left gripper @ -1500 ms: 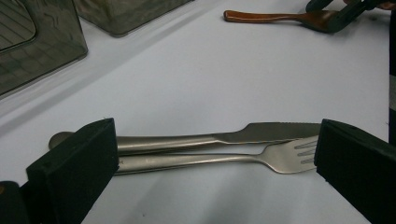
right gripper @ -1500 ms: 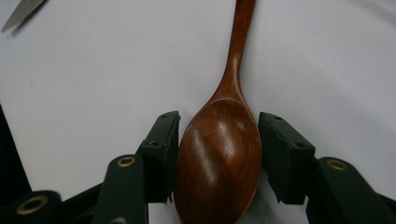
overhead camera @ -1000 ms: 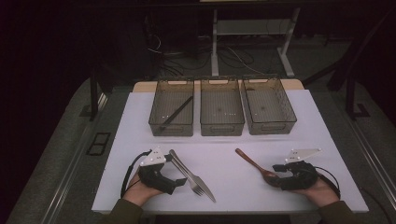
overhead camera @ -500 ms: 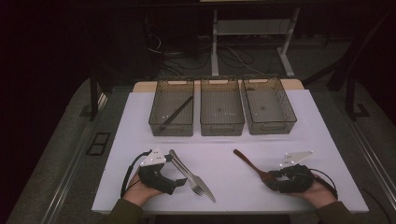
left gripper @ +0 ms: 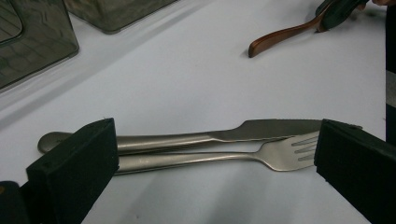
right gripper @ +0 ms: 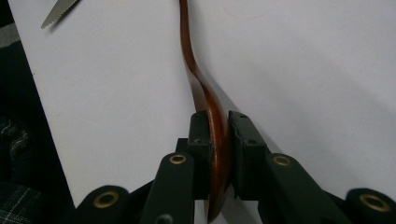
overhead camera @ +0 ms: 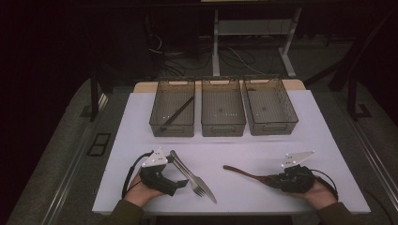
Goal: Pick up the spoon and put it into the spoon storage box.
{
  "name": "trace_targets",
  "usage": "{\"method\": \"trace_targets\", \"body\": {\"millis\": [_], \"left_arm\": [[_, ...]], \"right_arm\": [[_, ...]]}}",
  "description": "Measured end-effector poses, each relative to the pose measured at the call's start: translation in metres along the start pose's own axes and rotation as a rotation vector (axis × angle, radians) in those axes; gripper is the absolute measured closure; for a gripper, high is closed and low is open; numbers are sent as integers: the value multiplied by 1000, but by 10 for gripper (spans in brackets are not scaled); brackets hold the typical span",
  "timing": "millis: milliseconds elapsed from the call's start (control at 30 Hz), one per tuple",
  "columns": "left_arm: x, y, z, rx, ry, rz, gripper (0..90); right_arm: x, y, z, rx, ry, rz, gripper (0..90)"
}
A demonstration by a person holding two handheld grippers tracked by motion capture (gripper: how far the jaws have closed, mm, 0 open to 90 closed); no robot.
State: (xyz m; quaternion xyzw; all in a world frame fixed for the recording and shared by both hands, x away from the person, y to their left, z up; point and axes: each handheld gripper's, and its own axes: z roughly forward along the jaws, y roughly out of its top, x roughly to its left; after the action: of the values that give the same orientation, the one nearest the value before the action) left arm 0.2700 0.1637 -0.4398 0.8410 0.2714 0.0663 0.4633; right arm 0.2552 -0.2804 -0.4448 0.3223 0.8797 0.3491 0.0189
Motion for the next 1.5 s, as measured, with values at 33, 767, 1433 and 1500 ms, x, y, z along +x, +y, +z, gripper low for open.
{"method": "trace_targets", "body": {"millis": [33,767,1433,1500], "left_arm": [[0,0,0,0,0,0,0],[1,0,0,-11,-10,-3,0],[0,2,-2,-25,-2,8,0],[-1,2,-1,-26,-4,6,0]], "right_arm": [[0,0,0,-2,1,1,788],[-9,-1,-14,-127,-39,71,793],[-15,9,-32,-227,-122,114,794],[-16,11,-34,-237,-129,128,794]]}}
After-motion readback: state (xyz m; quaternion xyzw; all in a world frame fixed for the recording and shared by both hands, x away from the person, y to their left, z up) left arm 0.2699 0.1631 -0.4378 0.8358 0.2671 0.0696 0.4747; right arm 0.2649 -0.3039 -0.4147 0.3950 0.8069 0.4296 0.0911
